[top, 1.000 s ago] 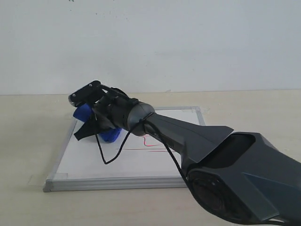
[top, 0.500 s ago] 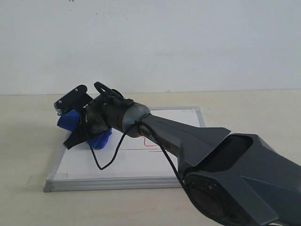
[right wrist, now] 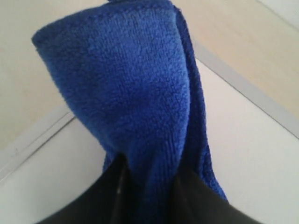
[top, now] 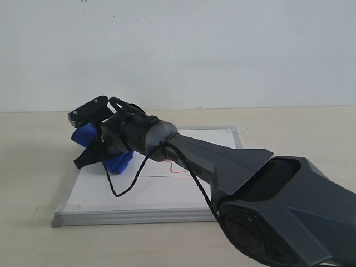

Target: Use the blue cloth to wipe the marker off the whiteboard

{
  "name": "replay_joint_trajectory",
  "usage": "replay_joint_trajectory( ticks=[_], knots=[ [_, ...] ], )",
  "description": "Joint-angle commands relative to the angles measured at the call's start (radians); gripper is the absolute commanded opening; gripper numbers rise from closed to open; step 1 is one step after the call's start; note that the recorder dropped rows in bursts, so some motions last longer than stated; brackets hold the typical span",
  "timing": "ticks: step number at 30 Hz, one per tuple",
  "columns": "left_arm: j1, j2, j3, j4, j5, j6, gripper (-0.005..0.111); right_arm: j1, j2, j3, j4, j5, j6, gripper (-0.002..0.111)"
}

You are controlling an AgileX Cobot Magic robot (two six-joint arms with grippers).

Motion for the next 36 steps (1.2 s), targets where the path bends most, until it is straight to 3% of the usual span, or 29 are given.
replay_joint_trajectory(
  ticks=[1, 9, 19, 22, 28, 36],
  knots=[
    [0.003, -0.004, -0.002, -0.002, -0.011, 0.005, 0.004, -0.006, -0.017, 0.006, -0.018, -0.053, 0.041, 0.000],
    [0.003, -0.004, -0.002, -0.002, -0.011, 0.005, 0.004, -0.018, -0.006, 0.006, -0.086, -0.058, -0.070, 0.000],
    [0.003, -0.004, -0.002, -0.002, -0.011, 0.005, 0.004, -0.052, -0.006, 0.006, -0.077, 0.031, -0.060, 0.000],
    [0.003, -0.004, -0.002, -0.002, -0.011, 0.005, 0.004, -0.052, -0.006, 0.006, 0.031, -0.047, -0.139, 0.000],
    [0.003, -0.004, -0.002, -0.002, -0.011, 0.005, 0.004, -0.050, -0.006, 0.006, 0.391, -0.105, -0.492, 0.000],
    [0.003, -0.004, -0.002, -0.002, -0.011, 0.005, 0.004, -0.047, -0.006, 0.006, 0.257, 0.089, -0.465, 0.000]
  ],
)
